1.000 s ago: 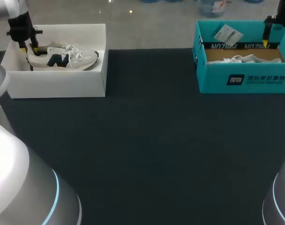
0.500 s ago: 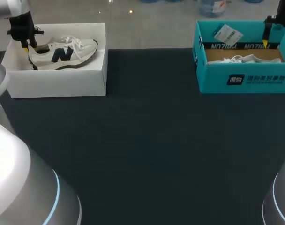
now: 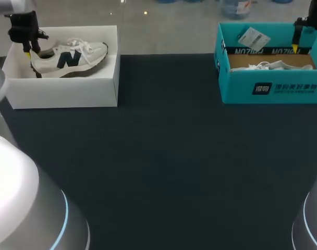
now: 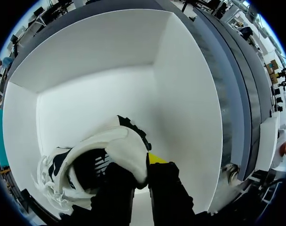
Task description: Take the shoe out of the shoebox, open the shoe tongue, remove and reinsert the insole, then place the shoe into the shoebox
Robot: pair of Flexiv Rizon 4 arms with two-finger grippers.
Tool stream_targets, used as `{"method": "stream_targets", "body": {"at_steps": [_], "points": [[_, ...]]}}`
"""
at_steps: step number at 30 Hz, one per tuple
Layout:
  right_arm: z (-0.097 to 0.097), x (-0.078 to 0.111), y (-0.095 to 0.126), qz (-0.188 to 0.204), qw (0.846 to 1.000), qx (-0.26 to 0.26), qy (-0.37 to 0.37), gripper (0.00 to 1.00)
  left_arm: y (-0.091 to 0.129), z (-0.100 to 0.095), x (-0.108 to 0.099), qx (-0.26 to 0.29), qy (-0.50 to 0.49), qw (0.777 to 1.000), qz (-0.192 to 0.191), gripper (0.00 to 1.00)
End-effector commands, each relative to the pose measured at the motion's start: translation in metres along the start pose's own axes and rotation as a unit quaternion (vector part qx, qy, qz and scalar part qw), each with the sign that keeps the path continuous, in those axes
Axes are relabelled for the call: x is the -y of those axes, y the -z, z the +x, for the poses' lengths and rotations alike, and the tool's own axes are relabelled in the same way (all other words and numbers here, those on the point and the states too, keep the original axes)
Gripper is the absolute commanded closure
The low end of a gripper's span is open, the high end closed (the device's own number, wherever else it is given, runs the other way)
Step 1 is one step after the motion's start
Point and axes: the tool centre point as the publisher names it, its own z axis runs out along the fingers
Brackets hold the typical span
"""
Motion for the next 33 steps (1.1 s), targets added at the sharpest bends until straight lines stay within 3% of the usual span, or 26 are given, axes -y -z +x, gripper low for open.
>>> {"method": "stream_targets", "body": {"at_steps": [1,12,33], "points": [[0.000,0.001,0.000,-0.001,1.000,-0.001,0.000,0.00,0.009,0.000,0.007,-0.005,-0.008,1.000,-0.008,1.00],[0.000,0.001,0.000,-0.001,1.000,-0.001,0.000,0.00,0.024,-0.010,0.032,-0.011,-0.061,0.998,-0.028,1.00],[0.000,0.001,0.000,-0.001,1.000,-0.001,0.000,0.00,0.090,-0.005,0.066,-0.016,-0.089,0.992,-0.086,1.00]]}}
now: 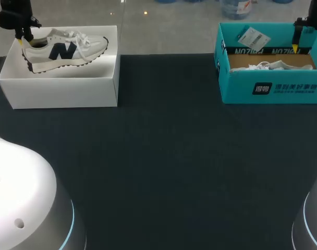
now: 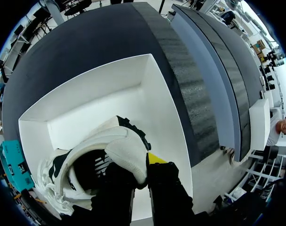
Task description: Take the shoe out of the shoebox, open the shoe tongue, remove and reinsert the insole, then place the shoe into the shoebox
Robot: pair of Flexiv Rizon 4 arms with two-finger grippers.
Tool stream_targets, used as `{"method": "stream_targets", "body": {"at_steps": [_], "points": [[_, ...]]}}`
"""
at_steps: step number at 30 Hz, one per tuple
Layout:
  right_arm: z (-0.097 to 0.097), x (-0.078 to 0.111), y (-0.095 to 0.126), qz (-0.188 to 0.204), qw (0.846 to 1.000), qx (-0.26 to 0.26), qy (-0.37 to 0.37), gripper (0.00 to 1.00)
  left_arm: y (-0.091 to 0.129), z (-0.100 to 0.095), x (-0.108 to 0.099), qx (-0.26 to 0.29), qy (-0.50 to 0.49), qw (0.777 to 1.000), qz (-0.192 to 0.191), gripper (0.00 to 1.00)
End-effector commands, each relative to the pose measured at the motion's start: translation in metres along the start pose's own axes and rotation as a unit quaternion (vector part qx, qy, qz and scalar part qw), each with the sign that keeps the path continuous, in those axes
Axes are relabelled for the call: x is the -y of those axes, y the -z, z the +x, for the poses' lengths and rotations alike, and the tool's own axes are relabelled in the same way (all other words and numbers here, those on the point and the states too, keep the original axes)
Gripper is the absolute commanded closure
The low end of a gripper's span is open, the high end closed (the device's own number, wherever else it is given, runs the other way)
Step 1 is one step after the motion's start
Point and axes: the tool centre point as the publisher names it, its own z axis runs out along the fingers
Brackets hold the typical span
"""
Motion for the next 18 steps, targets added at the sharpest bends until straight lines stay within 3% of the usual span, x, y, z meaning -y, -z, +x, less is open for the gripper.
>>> {"method": "stream_targets", "body": {"at_steps": [1,10,18], "points": [[0.000,0.001,0.000,-0.001,1.000,-0.001,0.000,0.00,0.018,-0.002,0.026,0.002,0.003,0.998,-0.065,1.00],[0.000,0.001,0.000,-0.001,1.000,-0.001,0.000,0.00,0.055,0.000,0.027,-0.009,0.008,0.996,-0.093,1.00],[0.000,0.001,0.000,-0.001,1.000,-0.001,0.000,0.00,0.101,-0.002,0.024,-0.012,0.027,0.993,-0.114,1.00]]}}
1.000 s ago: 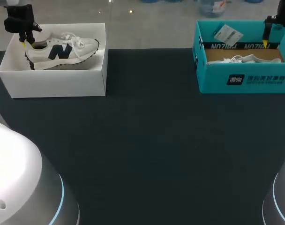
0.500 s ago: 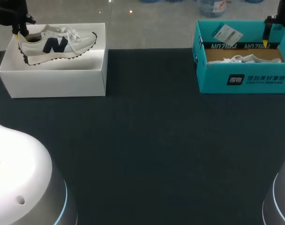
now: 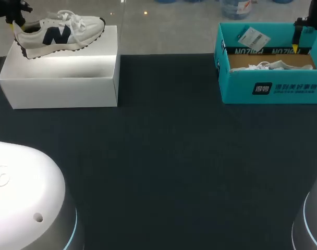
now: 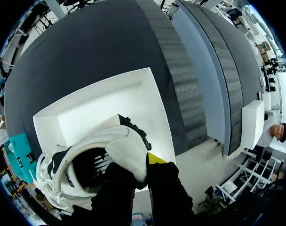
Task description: Take the shoe out of the shoebox, open the shoe tongue, remove and reinsert the insole, then place the shoe into the shoebox
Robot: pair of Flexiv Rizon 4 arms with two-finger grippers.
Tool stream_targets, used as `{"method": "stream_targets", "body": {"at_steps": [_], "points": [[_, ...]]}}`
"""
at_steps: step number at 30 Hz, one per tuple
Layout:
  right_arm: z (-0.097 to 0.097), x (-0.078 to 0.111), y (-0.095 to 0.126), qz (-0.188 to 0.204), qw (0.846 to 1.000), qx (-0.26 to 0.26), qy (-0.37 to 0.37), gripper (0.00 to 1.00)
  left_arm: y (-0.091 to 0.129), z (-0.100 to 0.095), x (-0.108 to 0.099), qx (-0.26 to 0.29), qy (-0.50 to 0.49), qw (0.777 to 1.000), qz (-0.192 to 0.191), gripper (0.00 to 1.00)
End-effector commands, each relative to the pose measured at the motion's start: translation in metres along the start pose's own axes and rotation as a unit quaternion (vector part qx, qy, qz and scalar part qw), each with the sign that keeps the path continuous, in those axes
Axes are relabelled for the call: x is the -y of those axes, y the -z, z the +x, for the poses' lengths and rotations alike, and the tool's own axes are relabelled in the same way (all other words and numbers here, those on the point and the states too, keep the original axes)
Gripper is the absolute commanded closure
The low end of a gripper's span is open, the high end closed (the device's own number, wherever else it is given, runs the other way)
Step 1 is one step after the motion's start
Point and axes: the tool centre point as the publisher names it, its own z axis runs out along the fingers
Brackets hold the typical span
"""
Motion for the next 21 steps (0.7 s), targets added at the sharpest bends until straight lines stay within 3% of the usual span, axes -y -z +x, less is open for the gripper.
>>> {"method": "stream_targets", "body": {"at_steps": [1,11,21], "points": [[0.000,0.001,0.000,-0.001,1.000,-0.001,0.000,0.00,0.030,-0.003,0.007,-0.006,0.007,0.999,-0.038,1.00],[0.000,0.001,0.000,-0.001,1.000,-0.001,0.000,0.00,0.073,-0.006,-0.005,-0.016,0.020,0.998,-0.059,1.00],[0.000,0.001,0.000,-0.001,1.000,-0.001,0.000,0.00,0.088,-0.021,-0.002,-0.004,0.015,0.998,-0.056,1.00]]}}
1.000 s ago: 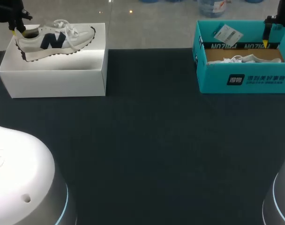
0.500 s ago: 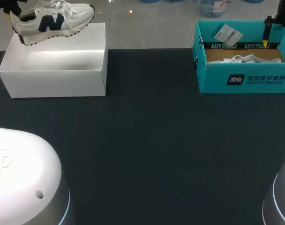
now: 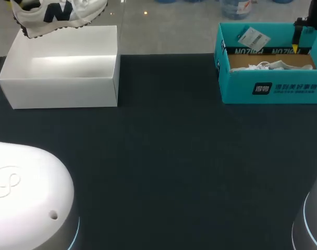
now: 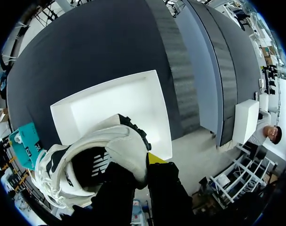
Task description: Take the shoe out of the shoebox, open the shoe tongue, remove and reinsert the insole, then place the shoe into the shoebox
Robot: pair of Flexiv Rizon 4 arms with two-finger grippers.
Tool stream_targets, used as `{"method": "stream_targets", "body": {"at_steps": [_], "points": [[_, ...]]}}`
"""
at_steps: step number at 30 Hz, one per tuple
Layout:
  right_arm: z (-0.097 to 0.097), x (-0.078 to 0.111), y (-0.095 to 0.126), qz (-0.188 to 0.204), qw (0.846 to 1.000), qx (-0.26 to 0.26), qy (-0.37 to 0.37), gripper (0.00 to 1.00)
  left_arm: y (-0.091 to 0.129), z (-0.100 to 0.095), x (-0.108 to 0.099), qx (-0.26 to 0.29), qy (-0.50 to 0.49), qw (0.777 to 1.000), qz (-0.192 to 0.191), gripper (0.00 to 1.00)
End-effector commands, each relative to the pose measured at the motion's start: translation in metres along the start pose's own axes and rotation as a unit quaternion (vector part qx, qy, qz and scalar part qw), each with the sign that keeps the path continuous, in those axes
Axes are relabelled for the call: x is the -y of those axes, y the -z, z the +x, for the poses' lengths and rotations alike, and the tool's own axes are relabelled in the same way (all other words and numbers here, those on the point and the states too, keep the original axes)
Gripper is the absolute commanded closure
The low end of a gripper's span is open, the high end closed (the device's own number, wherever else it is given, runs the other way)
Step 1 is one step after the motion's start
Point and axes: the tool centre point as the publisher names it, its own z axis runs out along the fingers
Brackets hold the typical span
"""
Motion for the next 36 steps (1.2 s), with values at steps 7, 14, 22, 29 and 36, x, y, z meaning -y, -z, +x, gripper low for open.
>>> {"method": "stream_targets", "body": {"at_steps": [7,14,22,29,36], "points": [[0.000,0.001,0.000,-0.001,1.000,-0.001,0.000,0.00,0.008,-0.005,0.005,0.004,-0.001,1.000,0.001,1.00],[0.000,0.001,0.000,-0.001,1.000,-0.001,0.000,0.00,0.008,-0.005,0.005,0.004,-0.001,1.000,0.001,1.00],[0.000,0.001,0.000,-0.001,1.000,-0.001,0.000,0.00,0.008,-0.005,0.005,0.004,-0.001,1.000,0.001,1.00],[0.000,0.001,0.000,-0.001,1.000,-0.001,0.000,0.00,0.009,-0.007,0.012,0.004,-0.002,1.000,0.001,1.00],[0.000,0.001,0.000,-0.001,1.000,-0.001,0.000,0.00,0.022,-0.028,0.069,0.003,-0.015,1.000,-0.016,1.00]]}}
